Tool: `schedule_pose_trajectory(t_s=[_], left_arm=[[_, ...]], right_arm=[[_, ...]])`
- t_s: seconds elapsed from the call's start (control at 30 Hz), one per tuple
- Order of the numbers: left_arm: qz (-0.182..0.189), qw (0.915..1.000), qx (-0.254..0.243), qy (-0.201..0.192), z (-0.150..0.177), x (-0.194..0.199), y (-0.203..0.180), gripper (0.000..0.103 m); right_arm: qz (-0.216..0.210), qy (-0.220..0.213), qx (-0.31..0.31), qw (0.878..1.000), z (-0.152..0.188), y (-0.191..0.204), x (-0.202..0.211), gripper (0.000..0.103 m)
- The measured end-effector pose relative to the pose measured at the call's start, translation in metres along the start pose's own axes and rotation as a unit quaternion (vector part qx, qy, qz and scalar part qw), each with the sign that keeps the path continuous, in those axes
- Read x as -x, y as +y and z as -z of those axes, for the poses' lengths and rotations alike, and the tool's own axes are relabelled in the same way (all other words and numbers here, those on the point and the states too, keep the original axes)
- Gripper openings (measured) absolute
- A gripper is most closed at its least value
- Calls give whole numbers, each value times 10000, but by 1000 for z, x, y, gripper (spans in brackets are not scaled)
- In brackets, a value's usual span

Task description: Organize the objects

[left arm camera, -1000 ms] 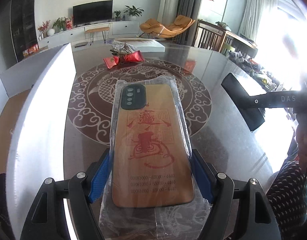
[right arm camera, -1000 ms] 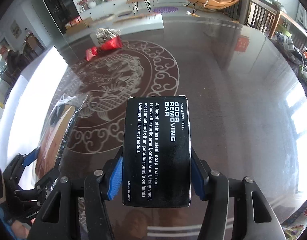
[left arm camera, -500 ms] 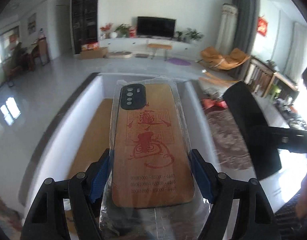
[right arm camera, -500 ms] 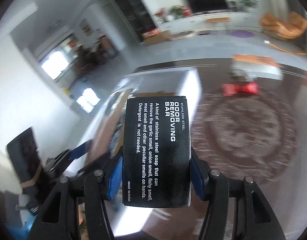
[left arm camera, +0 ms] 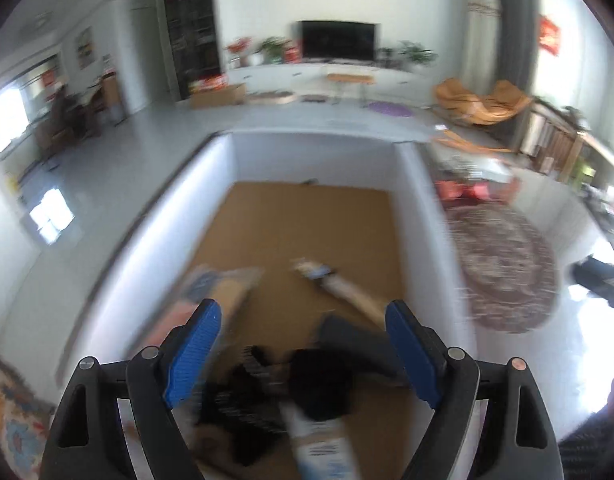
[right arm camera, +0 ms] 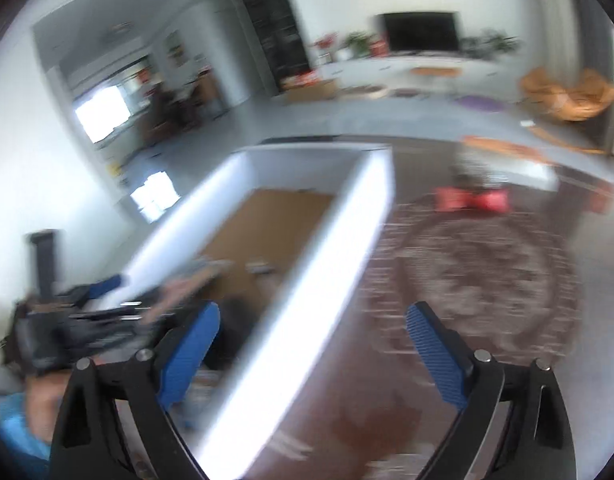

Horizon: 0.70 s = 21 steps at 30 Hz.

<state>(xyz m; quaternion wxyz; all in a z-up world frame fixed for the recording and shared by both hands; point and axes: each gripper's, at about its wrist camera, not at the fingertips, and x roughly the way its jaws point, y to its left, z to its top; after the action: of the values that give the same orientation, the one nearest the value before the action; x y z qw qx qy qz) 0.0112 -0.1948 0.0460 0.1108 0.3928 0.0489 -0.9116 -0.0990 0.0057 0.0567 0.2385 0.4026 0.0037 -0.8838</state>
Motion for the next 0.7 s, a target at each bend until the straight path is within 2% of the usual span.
schedule_pose_trajectory(t_s=[0.1,0.17,0.2,0.33,0.4,0.47,0.57,0.7], left_arm=[[809,9956,-460,-58,-4,11,-63,91],[1307,9877,-858,-8,0,14,-108,99],[1490,9838,-993,45,3,13,-125,103],[2024,9689,-1295,586,29,-13,-191,103],[1961,9693,-1309,705,42,-36,-214,103],[1591,9756,-1314,753,51,-61,-233,103],[1155,9814,-1194,967,58,-94,-243,103],[1058,9808,-1107,1210,67,-116,-239,103]], right_arm=[[1139,167,-394,9926,37,-74,-6,98],[1729,295,-662,9823,70,-120,-6,98],[1901,339,-772,9781,81,-139,-3,98],[2264,386,-1331,9641,122,-197,3,98],[2293,330,-1598,9596,131,-215,9,98],[2222,259,-1823,9575,136,-221,16,98],[2242,176,-1768,9582,135,-221,22,98],[2227,295,-1634,9606,137,-215,18,98]])
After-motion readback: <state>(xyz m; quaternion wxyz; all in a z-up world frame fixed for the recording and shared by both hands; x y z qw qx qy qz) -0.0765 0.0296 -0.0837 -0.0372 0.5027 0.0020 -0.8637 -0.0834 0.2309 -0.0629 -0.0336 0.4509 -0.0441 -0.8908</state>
